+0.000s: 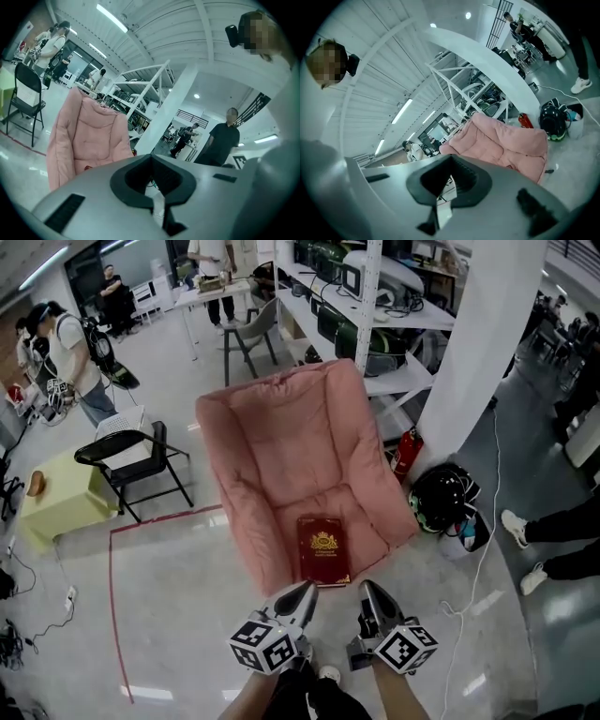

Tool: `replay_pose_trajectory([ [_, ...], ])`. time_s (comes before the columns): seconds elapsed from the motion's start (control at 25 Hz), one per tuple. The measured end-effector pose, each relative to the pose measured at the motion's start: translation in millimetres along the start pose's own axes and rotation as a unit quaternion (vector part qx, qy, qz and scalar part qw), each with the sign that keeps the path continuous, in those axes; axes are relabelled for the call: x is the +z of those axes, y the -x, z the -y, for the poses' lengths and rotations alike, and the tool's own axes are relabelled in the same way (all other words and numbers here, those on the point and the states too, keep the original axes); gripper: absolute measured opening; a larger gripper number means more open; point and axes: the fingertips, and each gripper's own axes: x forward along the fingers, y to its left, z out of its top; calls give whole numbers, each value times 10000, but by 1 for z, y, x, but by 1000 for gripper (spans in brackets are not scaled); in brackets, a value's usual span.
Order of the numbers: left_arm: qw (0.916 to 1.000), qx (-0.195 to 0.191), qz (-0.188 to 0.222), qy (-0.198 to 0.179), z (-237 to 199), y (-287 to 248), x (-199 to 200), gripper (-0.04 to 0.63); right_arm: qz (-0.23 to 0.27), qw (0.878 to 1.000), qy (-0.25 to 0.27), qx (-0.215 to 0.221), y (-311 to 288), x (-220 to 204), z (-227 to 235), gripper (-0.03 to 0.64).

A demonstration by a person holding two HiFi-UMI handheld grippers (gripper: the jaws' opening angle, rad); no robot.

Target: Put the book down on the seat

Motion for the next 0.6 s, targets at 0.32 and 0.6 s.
replay_pose_trajectory([
  [0.32, 10000, 8, 79, -27, 10, 8, 7, 9, 102, 9997, 195, 63, 3, 15, -11, 11],
  [0.6, 9999, 54, 135, -20, 5, 12, 12, 9, 84, 9997, 202, 96, -1, 12, -14, 11],
])
